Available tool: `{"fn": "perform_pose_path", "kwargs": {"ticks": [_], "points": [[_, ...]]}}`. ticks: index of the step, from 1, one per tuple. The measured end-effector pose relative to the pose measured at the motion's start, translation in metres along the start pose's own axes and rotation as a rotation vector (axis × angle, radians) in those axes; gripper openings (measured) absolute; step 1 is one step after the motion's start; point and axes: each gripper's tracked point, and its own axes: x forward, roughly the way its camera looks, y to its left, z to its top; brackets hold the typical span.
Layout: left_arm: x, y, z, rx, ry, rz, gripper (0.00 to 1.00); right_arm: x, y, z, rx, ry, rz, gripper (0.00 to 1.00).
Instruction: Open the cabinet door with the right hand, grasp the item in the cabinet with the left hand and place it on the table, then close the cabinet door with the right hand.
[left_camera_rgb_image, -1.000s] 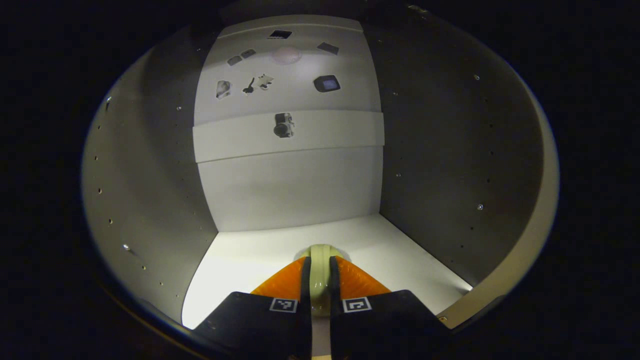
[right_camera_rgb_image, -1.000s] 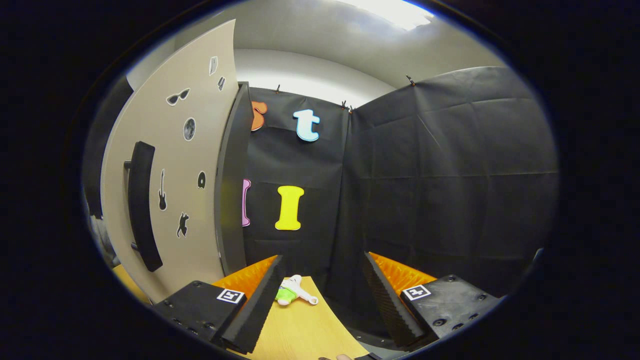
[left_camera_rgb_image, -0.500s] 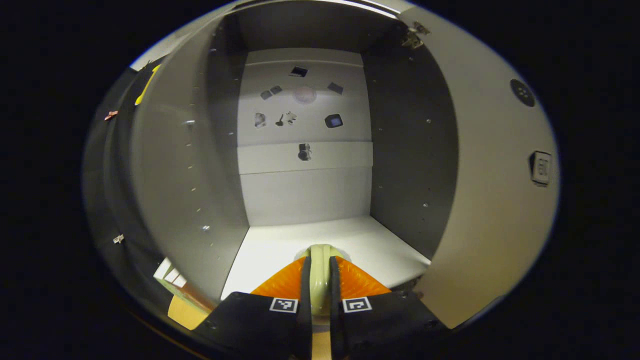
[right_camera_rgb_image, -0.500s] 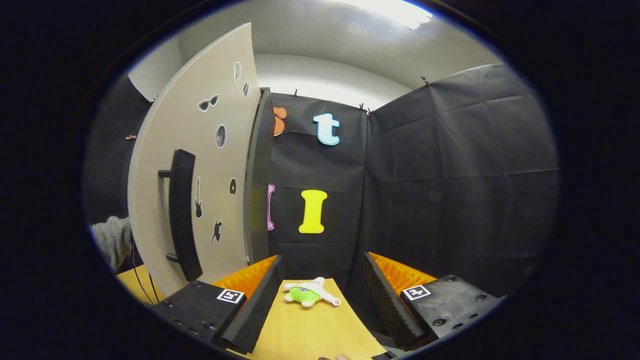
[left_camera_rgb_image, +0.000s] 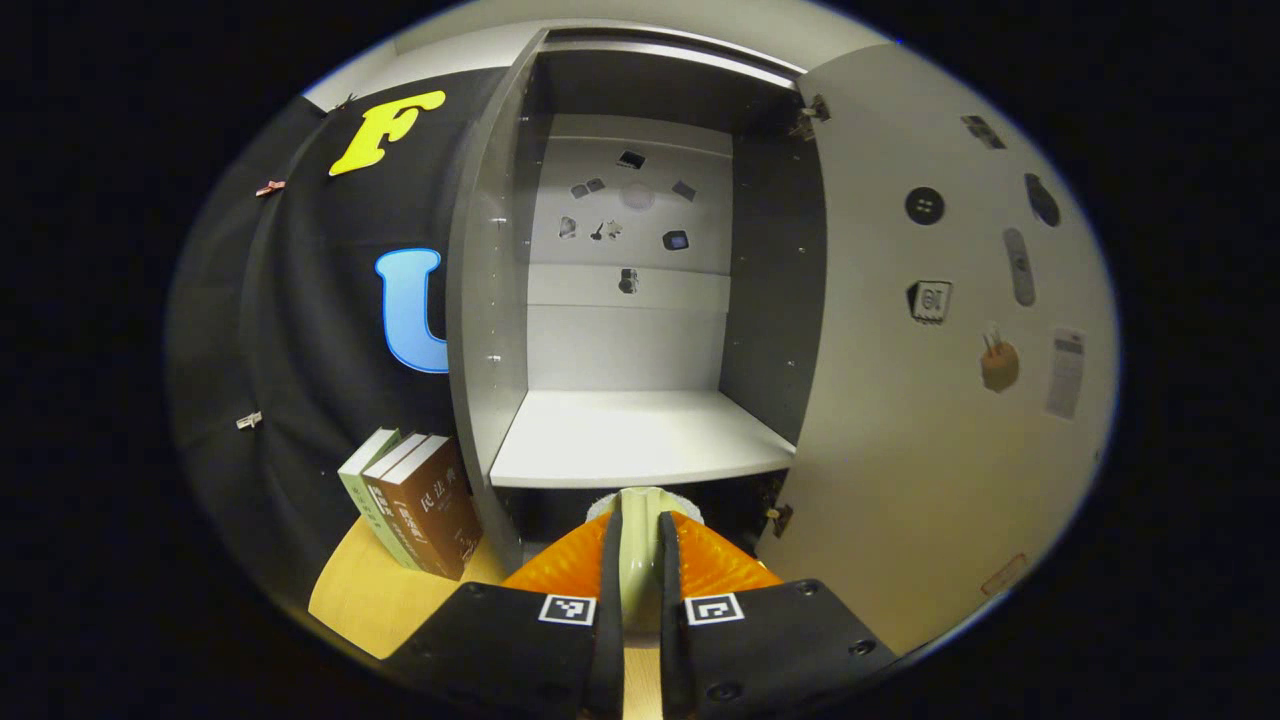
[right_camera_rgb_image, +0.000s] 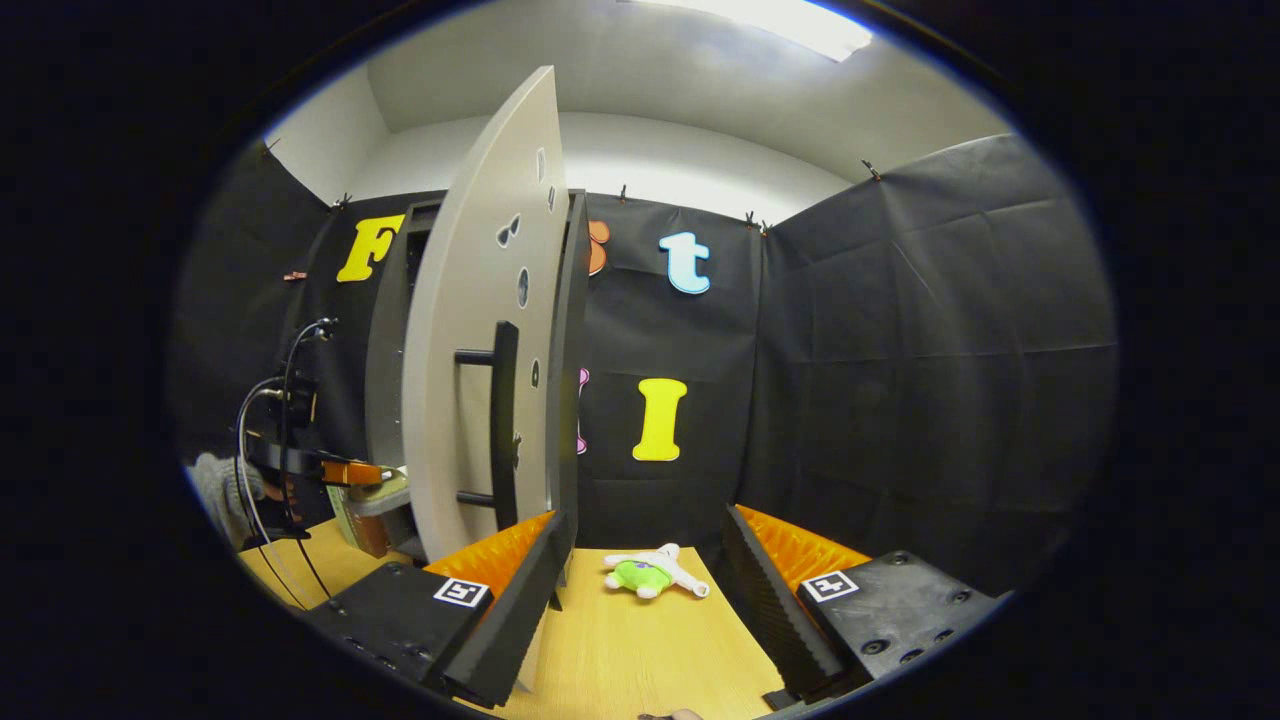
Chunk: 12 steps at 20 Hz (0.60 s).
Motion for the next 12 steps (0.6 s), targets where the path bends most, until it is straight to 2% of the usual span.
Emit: {"fn": "perform_pose_path", "kwargs": {"ticks": [2, 3, 6, 12], "points": [[-0.012, -0.010, -0.022, -0.006, 0.015, -0.021, 0.18, -0.015, 0.009, 0.003, 0.009, -0.002, 0.026, 1.00], [-0.017, -0.015, -0.035, -0.021, 0.023, -0.032, 0.18, -0.022, 0.013, 0.004, 0.013, -0.008, 0.040, 0.97], [-0.021, -0.027, -0.081, -0.065, 0.076, -0.051, 0.19, -0.037, 0.020, 0.009, 0.010, -0.012, 0.064, 0.97], [-0.016, -0.045, -0.168, -0.126, 0.151, -0.009, 0.19, -0.034, 0.020, 0.006, 0.038, -0.007, 0.102, 0.97]]}}
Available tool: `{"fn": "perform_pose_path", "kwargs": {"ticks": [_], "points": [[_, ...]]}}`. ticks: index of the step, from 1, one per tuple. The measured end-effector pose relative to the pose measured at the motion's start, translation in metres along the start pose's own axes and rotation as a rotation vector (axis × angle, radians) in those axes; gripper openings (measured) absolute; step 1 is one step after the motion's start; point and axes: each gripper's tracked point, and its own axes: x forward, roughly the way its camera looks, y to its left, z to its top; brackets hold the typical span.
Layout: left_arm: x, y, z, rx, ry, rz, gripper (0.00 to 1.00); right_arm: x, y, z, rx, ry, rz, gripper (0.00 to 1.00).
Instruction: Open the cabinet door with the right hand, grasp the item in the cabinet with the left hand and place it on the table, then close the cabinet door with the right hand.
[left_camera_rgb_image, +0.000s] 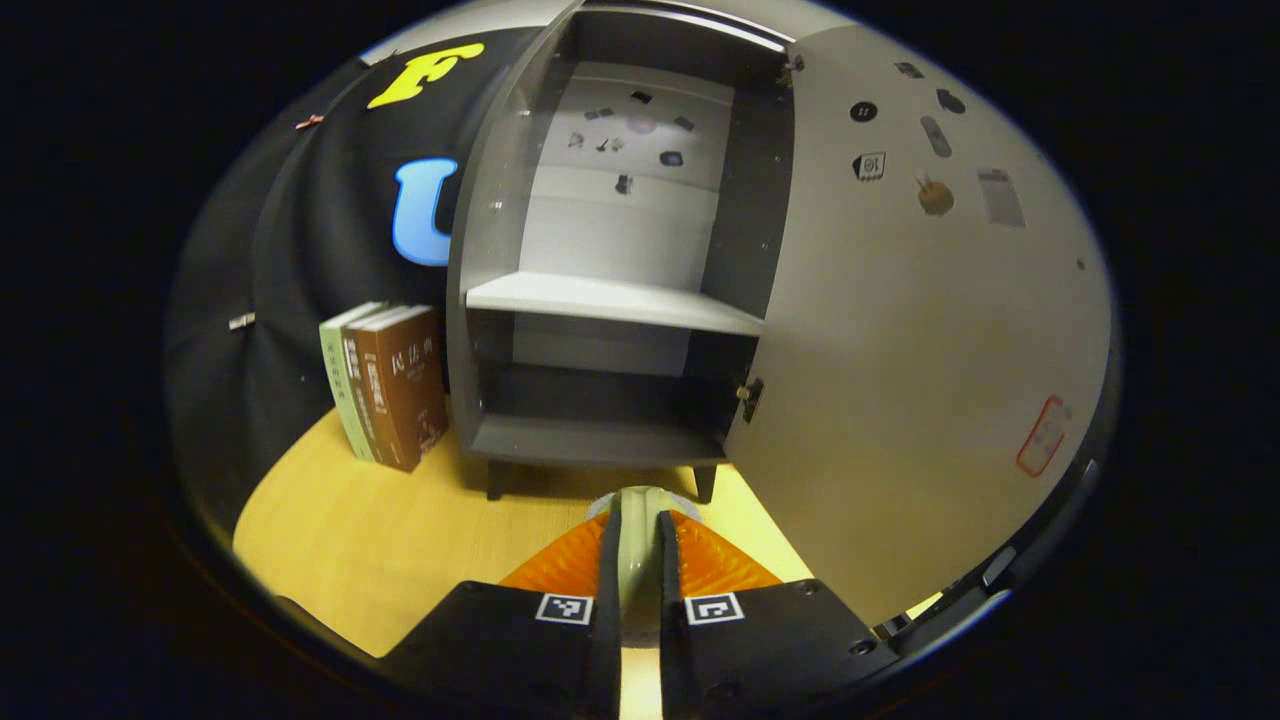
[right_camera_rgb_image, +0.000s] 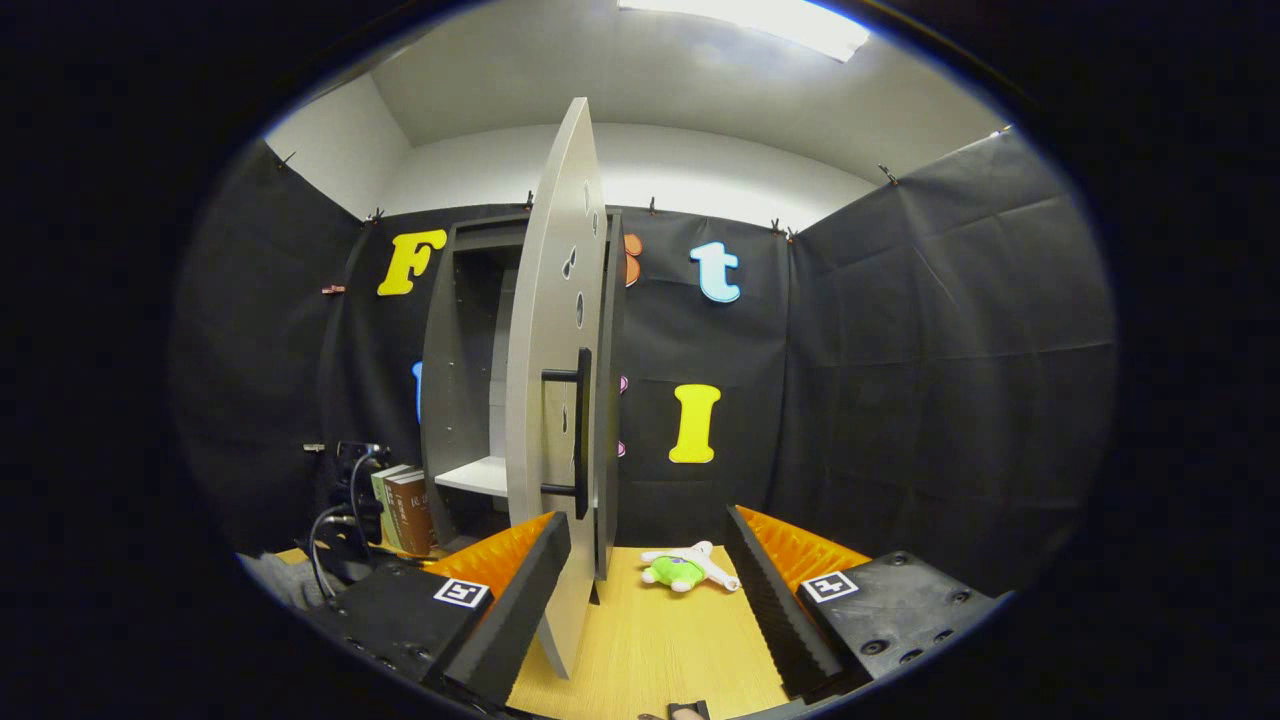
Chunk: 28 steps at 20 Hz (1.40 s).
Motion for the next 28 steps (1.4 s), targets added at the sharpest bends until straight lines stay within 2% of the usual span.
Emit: {"fn": "perform_pose_path", "kwargs": {"ticks": [4, 7, 8, 9, 15, 19, 22, 23, 25, 26, 28], "points": [[0.013, -0.004, -0.046, 0.029, 0.033, 0.009, 0.19, 0.013, -0.011, -0.006, 0.025, 0.007, 0.008, 0.97], [0.022, -0.004, -0.077, 0.002, 0.050, 0.014, 0.20, 0.021, -0.015, -0.014, 0.036, 0.013, 0.022, 1.00], [0.024, -0.002, -0.086, -0.003, 0.051, 0.021, 0.21, 0.023, -0.015, -0.020, 0.036, 0.029, 0.027, 0.94], [0.026, -0.001, -0.093, -0.005, 0.050, 0.025, 0.21, 0.023, -0.017, -0.024, 0.033, 0.043, 0.029, 0.97], [0.045, 0.010, -0.144, -0.019, 0.083, 0.074, 0.21, 0.030, -0.026, -0.040, 0.031, 0.074, 0.018, 0.97], [0.051, 0.010, -0.165, -0.036, 0.104, 0.102, 0.21, 0.035, -0.027, -0.048, 0.028, 0.105, 0.033, 0.97], [0.056, 0.012, -0.167, -0.022, 0.113, 0.110, 0.26, 0.038, -0.028, -0.051, 0.025, 0.107, 0.044, 0.97], [0.057, 0.010, -0.171, -0.017, 0.125, 0.100, 0.29, 0.040, -0.028, -0.053, 0.027, 0.113, 0.048, 0.97], [0.058, 0.010, -0.170, -0.009, 0.131, 0.090, 0.46, 0.043, -0.027, -0.055, 0.034, 0.120, 0.057, 0.98], [0.058, 0.009, -0.170, -0.011, 0.137, 0.086, 0.58, 0.044, -0.027, -0.057, 0.035, 0.124, 0.061, 0.97], [0.057, 0.007, -0.169, -0.029, 0.154, 0.074, 0.69, 0.044, -0.026, -0.059, 0.035, 0.126, 0.073, 0.97]]}}
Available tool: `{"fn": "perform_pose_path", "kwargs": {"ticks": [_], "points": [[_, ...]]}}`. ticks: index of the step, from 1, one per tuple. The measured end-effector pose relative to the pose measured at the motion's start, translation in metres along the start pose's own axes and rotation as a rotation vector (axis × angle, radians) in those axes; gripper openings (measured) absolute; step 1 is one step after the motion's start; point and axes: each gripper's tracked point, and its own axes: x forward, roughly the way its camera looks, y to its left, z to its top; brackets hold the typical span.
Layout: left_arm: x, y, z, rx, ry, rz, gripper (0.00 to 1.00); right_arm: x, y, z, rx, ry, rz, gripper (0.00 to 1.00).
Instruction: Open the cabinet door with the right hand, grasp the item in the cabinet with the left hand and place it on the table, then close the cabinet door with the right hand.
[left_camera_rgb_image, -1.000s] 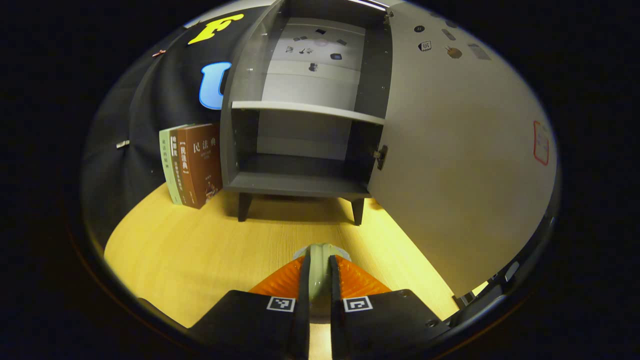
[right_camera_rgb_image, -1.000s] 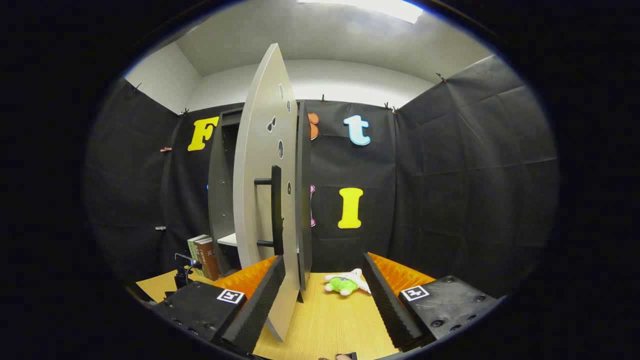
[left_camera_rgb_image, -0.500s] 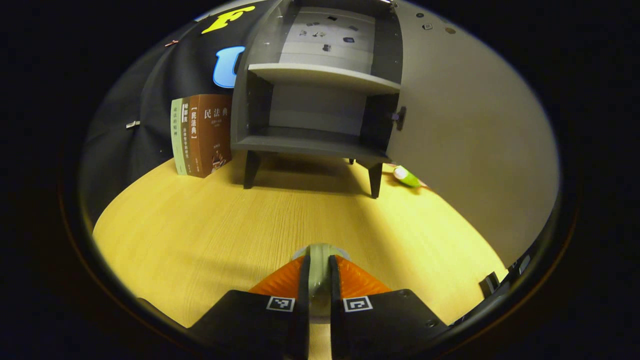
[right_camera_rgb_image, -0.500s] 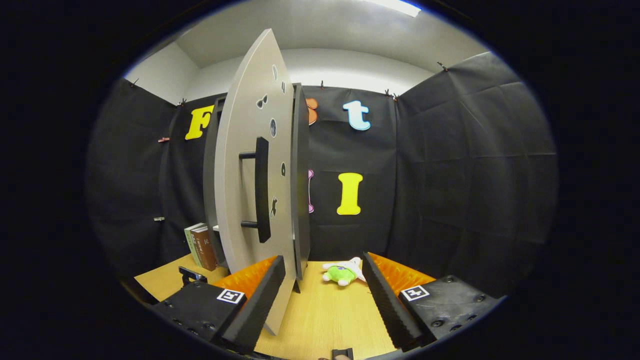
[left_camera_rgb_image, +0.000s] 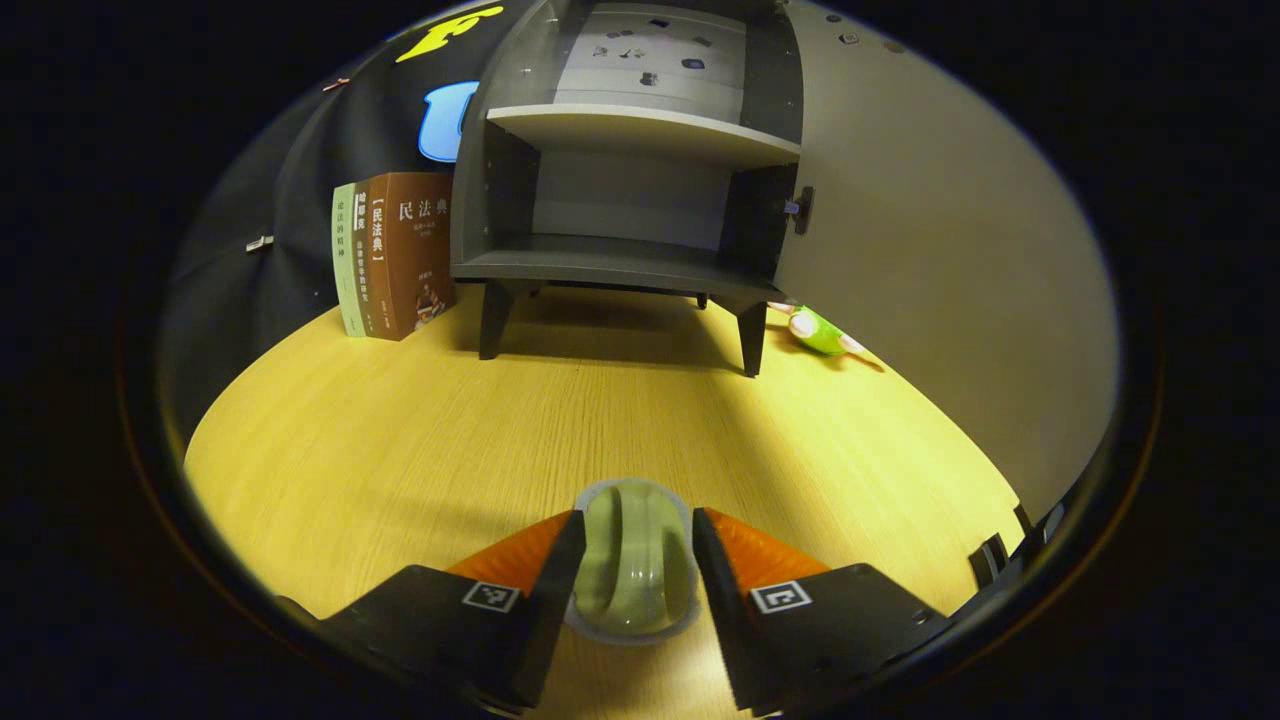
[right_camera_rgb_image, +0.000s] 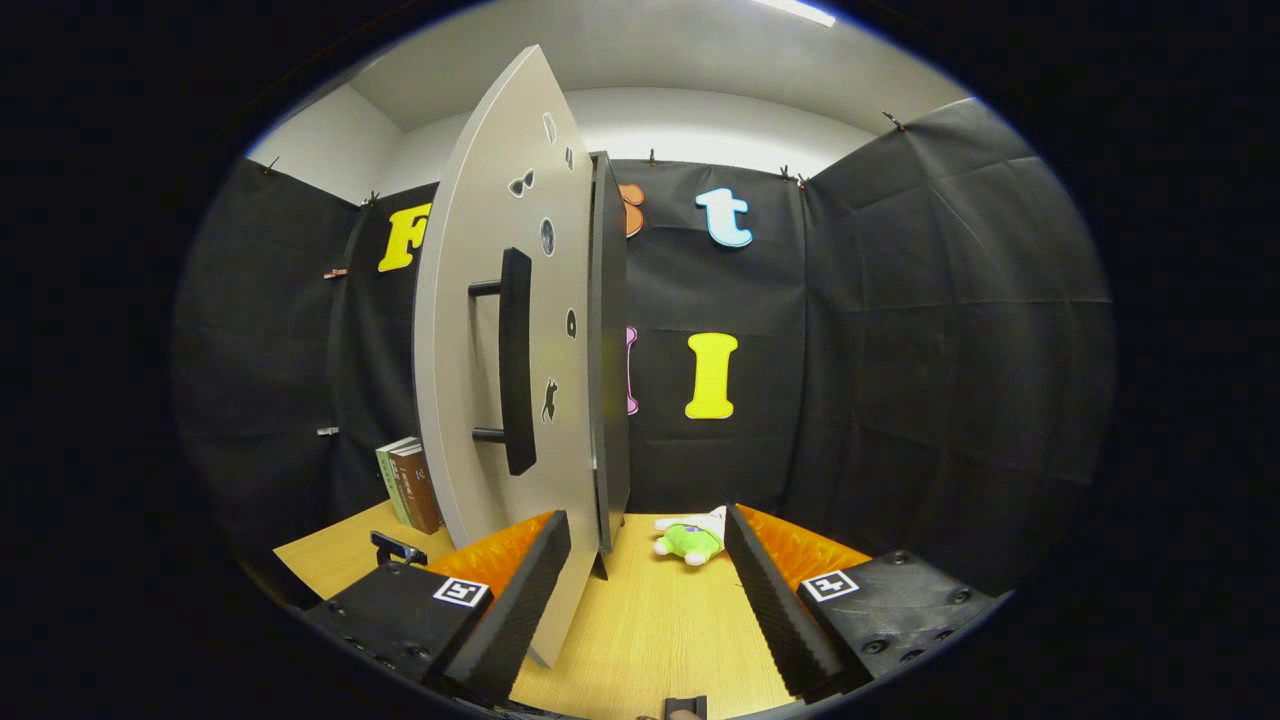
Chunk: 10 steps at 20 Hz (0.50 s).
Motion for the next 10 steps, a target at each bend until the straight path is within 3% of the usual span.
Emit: {"fn": "perform_pose_path", "kwargs": {"ticks": [1, 4, 6, 10], "points": [[-0.003, 0.002, 0.003, -0.003, -0.001, 0.006, 0.82, 0.001, 0.001, 0.000, 0.002, -0.003, 0.009, 0.97], [-0.023, 0.005, 0.034, 0.033, -0.055, 0.023, 0.84, 0.006, 0.006, 0.001, 0.020, -0.009, 0.040, 0.98], [-0.041, 0.004, 0.069, 0.088, -0.119, 0.023, 0.96, 0.006, 0.014, 0.003, 0.046, -0.013, 0.082, 0.98], [-0.092, -0.006, 0.147, 0.161, -0.264, 0.012, 0.95, 0.008, 0.027, 0.011, 0.055, -0.042, 0.153, 0.98]]}}
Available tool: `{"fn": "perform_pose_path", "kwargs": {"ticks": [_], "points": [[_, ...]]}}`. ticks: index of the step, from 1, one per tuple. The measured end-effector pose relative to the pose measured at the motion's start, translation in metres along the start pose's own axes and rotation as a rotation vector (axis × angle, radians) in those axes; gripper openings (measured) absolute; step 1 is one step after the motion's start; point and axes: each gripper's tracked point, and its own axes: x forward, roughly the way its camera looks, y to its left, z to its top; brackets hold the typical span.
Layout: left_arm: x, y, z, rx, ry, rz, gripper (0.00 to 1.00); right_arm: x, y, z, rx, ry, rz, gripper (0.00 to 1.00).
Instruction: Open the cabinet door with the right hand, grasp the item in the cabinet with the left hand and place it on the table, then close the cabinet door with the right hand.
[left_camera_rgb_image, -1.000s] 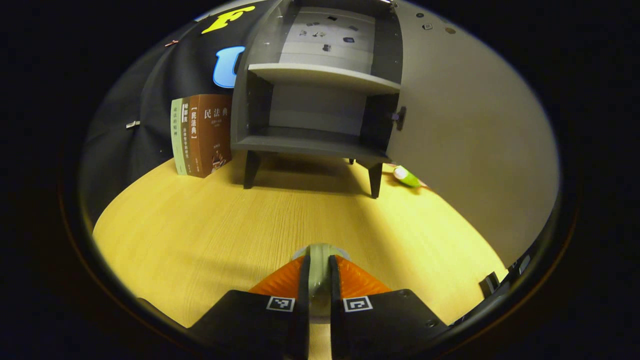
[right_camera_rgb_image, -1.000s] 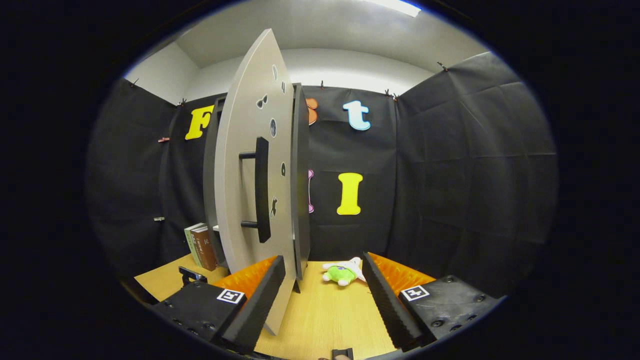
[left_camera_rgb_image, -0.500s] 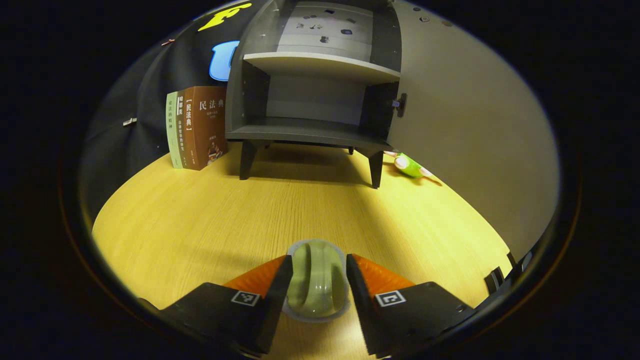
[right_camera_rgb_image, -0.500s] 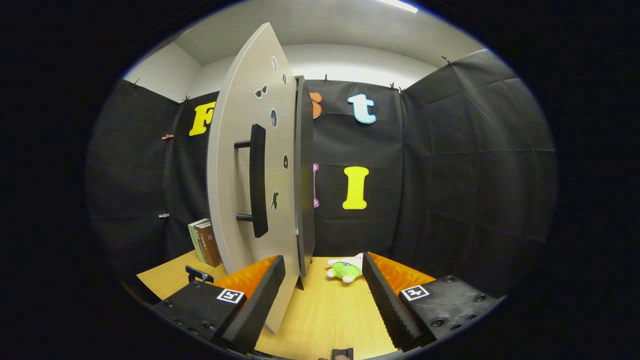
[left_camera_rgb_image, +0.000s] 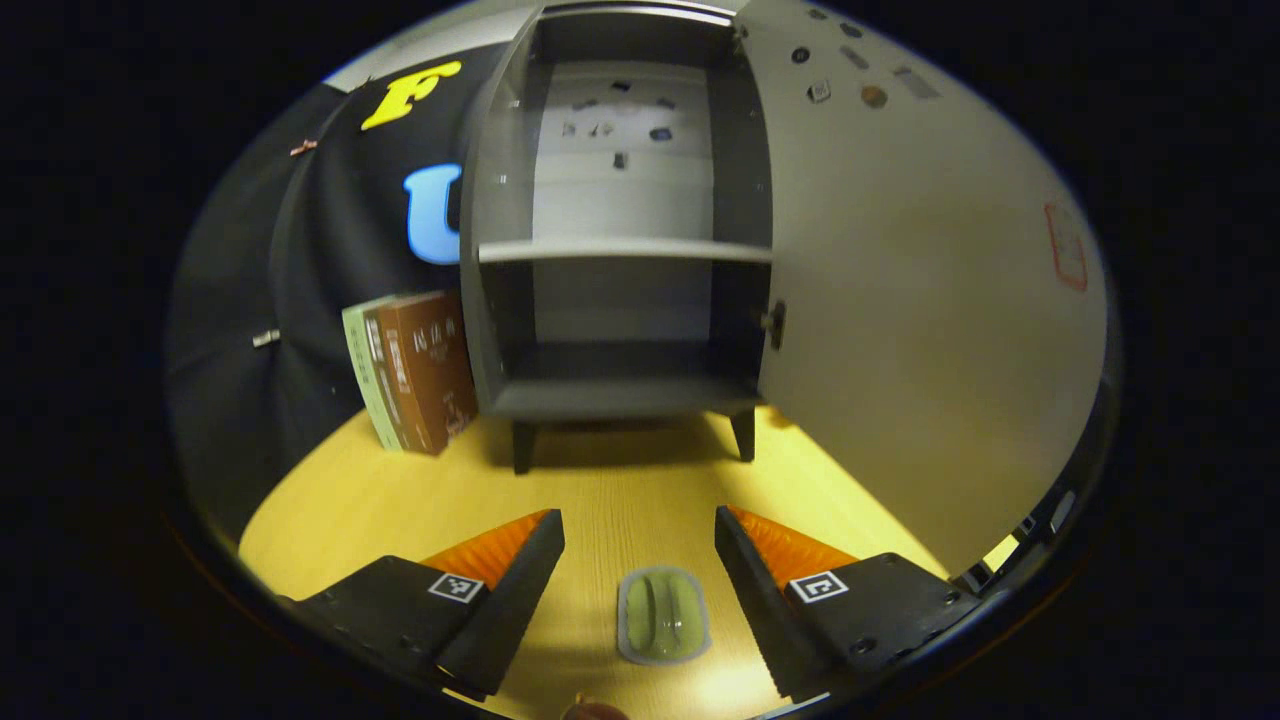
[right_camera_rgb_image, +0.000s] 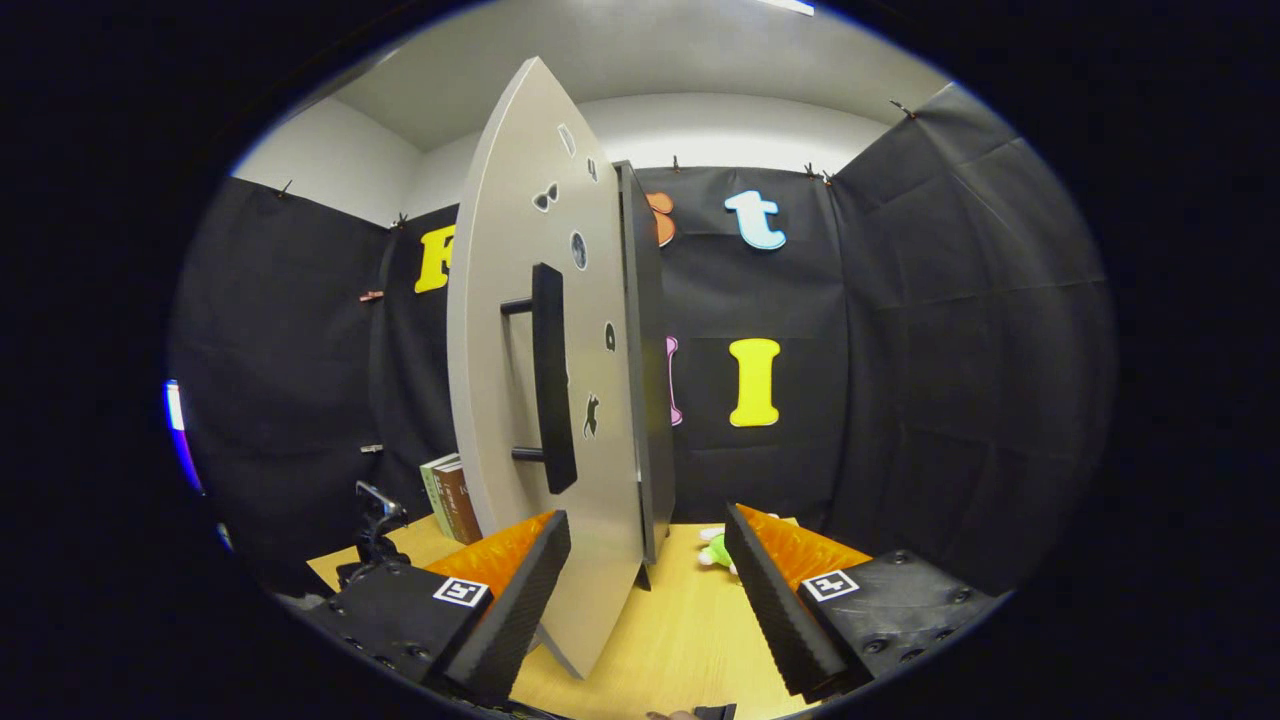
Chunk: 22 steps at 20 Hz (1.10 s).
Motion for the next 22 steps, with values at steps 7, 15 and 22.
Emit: {"fn": "perform_pose_path", "kwargs": {"ticks": [7, 15, 22], "points": [[-0.080, 0.003, 0.159, 0.019, -0.226, -0.051, 0.94, 0.014, 0.021, -0.001, 0.036, -0.020, 0.141, 0.98], [-0.173, 0.030, 0.239, -0.045, -0.336, -0.061, 0.93, 0.030, 0.036, 0.006, 0.053, -0.041, 0.236, 0.97], [-0.181, 0.081, 0.245, -0.043, -0.345, -0.076, 0.95, 0.033, 0.050, 0.002, 0.092, -0.016, 0.172, 0.97]]}}
